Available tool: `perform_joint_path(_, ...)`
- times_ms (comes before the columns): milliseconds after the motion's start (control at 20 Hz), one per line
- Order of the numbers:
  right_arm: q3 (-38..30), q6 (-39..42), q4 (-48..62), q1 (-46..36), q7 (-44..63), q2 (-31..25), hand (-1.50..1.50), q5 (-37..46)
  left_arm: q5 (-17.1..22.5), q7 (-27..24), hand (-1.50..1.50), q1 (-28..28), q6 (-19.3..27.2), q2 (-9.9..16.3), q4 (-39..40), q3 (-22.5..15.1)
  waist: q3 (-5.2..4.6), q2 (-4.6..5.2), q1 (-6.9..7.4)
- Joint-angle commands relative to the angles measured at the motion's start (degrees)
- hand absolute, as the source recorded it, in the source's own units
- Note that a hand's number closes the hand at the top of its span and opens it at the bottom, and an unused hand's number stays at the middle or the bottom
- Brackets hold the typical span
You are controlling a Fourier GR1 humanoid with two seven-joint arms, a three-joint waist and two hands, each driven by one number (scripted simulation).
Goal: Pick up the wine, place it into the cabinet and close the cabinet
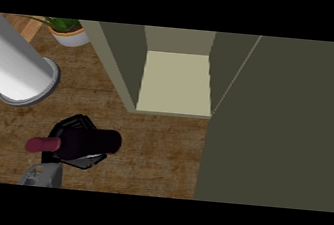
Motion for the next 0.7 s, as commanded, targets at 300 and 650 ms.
perform_joint_path(300, -1.2, -0.9, -5.7, -1.2, 5.8, -0.2, -1.5, -4.4, -2.4, 16.0, 1.5, 3.5, 9.7, -6.4, -20.3, -6.6, 0.03, 0.0, 0.49)
perform_joint_path(650, -0.1, -1.8, -5.6, -2.0, 6.4, 1.2, -1.5, -2.7, 0.0, 26.4, 1.5, -2.2, 20.1, -6.9, -22.2, -16.2, -0.01, 0.08, 0.1)
